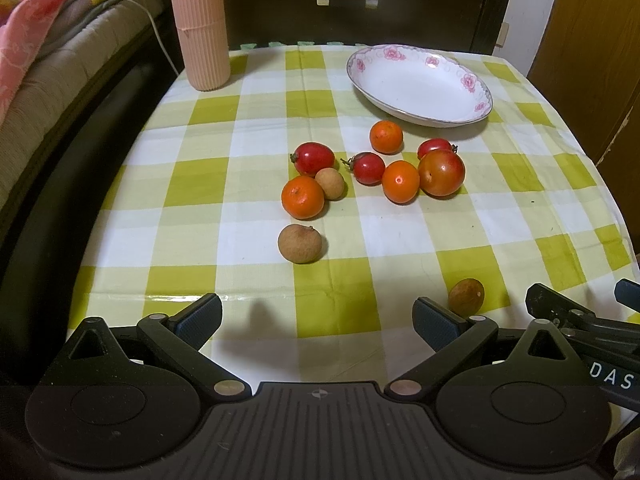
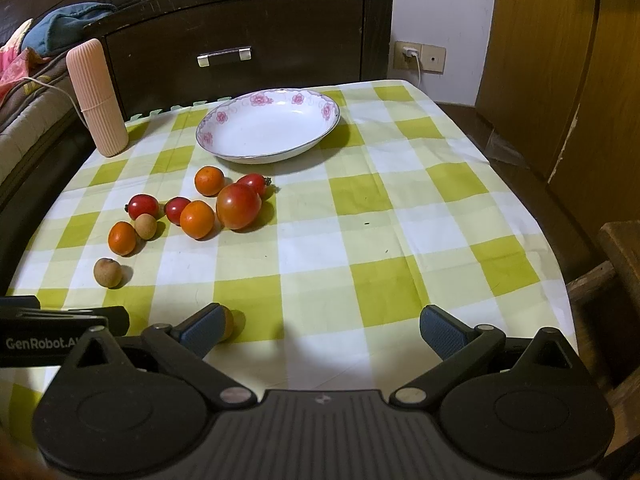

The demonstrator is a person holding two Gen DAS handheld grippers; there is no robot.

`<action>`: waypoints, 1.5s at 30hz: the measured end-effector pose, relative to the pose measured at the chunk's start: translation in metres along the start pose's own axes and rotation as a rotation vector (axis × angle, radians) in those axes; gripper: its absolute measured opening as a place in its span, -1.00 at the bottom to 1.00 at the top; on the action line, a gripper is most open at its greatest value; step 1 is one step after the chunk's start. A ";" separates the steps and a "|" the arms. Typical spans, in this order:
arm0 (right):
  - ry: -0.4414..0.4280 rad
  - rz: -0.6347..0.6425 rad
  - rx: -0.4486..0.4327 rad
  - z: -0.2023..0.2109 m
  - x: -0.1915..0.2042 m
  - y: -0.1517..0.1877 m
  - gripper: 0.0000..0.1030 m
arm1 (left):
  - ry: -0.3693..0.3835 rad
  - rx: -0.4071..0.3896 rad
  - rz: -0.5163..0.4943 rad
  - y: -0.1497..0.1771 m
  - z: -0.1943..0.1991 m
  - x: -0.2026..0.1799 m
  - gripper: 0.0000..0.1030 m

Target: Organize fruits

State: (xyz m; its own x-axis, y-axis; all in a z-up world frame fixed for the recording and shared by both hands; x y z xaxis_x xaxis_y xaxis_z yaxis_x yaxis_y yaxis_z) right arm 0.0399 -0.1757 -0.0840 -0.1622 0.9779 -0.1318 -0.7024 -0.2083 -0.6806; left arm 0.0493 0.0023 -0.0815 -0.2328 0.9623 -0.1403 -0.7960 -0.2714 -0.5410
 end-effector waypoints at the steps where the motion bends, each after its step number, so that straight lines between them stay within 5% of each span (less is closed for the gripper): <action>1: -0.001 0.000 0.001 0.000 0.000 0.001 0.98 | -0.001 -0.001 -0.001 0.000 0.000 0.000 0.99; 45: -0.014 0.005 0.024 -0.006 0.005 0.005 0.97 | -0.028 0.006 -0.022 0.000 -0.001 0.000 0.96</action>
State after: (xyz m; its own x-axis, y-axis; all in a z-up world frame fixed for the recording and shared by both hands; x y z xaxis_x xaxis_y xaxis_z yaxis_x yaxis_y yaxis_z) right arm 0.0397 -0.1719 -0.0921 -0.1753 0.9766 -0.1244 -0.7179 -0.2132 -0.6626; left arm 0.0496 0.0026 -0.0821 -0.2305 0.9674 -0.1052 -0.8042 -0.2502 -0.5390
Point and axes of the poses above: each gripper's, at about its wrist camera, not at the fingertips, and z roughly against the way its jaws point, x to its left, y to its underside, the point moved 9 cm from there along -z, roughly the way its jaws point, and after that the axes turned 13 degrees about z, right-handed, at the moved point
